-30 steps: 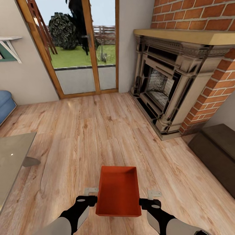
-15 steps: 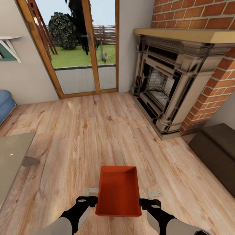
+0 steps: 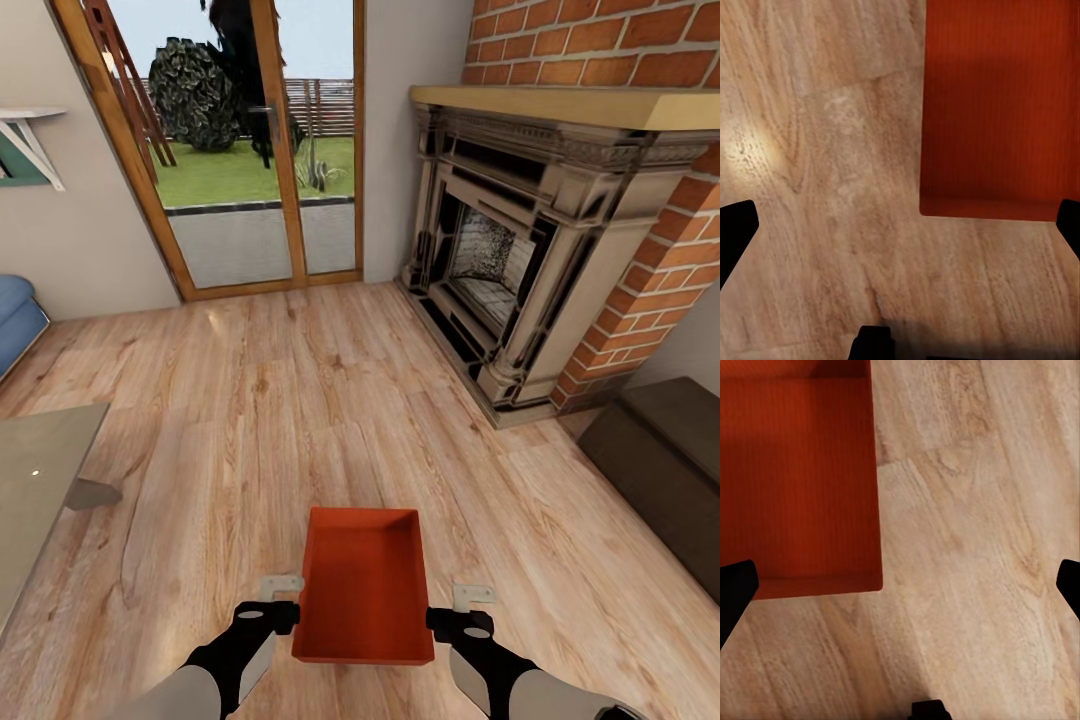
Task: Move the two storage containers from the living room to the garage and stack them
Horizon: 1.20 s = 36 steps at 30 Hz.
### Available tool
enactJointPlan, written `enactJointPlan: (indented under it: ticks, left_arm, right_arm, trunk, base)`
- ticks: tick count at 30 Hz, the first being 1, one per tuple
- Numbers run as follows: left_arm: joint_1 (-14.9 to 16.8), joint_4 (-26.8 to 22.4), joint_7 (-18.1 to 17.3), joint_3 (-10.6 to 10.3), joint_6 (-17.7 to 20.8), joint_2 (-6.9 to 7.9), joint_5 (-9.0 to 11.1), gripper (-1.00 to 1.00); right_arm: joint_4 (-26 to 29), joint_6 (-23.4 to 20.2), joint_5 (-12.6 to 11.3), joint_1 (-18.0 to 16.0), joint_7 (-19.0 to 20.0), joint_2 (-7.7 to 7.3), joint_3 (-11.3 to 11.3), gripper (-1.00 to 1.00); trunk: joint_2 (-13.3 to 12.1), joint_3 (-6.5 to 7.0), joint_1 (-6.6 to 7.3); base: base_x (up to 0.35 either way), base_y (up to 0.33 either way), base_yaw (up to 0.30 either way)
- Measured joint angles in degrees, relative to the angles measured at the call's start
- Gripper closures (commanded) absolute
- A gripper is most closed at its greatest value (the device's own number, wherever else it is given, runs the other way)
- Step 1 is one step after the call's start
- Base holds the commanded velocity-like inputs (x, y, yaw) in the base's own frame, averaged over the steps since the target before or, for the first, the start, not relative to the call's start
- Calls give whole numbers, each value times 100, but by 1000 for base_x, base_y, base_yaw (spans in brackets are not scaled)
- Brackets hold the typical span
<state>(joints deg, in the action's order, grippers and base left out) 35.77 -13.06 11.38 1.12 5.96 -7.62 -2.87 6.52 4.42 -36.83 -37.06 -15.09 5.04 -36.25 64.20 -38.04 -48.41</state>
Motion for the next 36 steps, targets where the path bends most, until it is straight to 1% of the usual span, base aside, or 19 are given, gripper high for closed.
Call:
enactJointPlan:
  ticks: [36]
  left_arm:
    - [0,-9,-18,9,9,3,0,-100]
  right_arm:
    - [0,2,18,0,7,-6,-19,-100]
  trunk:
    - [0,0,0]
  base:
    - [0,0,0]
